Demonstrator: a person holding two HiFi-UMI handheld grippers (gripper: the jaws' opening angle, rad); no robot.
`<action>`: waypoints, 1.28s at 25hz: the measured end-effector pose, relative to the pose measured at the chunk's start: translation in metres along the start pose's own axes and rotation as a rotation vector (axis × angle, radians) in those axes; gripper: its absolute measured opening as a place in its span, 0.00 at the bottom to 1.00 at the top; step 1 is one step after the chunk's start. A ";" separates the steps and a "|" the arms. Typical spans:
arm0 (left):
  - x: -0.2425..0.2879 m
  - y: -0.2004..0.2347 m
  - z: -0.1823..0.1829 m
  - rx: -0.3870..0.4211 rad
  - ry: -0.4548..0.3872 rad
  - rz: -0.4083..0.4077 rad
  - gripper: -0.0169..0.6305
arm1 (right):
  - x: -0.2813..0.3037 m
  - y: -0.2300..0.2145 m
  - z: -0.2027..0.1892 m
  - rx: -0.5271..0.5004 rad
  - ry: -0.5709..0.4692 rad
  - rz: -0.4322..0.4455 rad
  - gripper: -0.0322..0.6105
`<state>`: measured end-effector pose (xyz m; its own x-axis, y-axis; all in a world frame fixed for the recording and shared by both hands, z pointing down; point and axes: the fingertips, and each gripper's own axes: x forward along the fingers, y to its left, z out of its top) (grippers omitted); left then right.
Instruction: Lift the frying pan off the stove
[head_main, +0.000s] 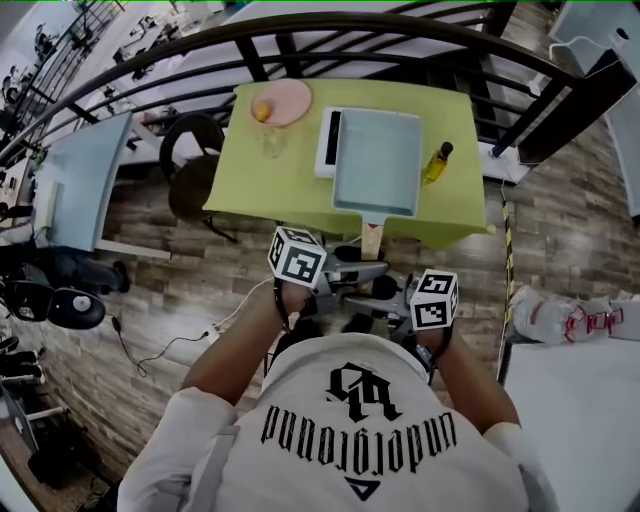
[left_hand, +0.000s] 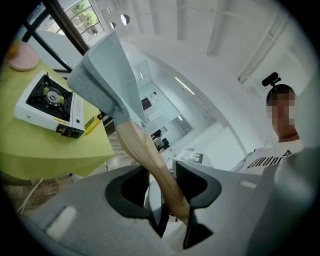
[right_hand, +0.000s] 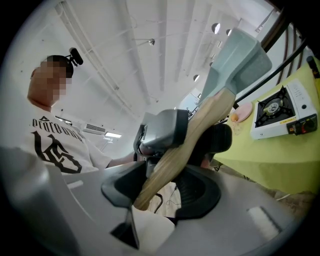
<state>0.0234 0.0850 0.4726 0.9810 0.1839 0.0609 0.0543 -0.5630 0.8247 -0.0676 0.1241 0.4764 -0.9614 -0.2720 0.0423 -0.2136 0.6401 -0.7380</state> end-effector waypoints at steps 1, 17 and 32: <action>-0.002 -0.002 -0.002 0.003 0.003 -0.002 0.31 | 0.002 0.003 -0.001 -0.001 -0.003 -0.002 0.35; -0.105 -0.053 -0.056 0.058 0.035 -0.077 0.31 | 0.101 0.068 -0.044 -0.049 -0.049 -0.058 0.35; -0.172 -0.093 -0.103 0.084 0.104 -0.127 0.32 | 0.165 0.119 -0.080 -0.053 -0.093 -0.108 0.35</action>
<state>-0.1691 0.1886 0.4430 0.9412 0.3372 0.0207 0.1958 -0.5945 0.7799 -0.2653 0.2129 0.4492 -0.9124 -0.4055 0.0551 -0.3263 0.6396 -0.6961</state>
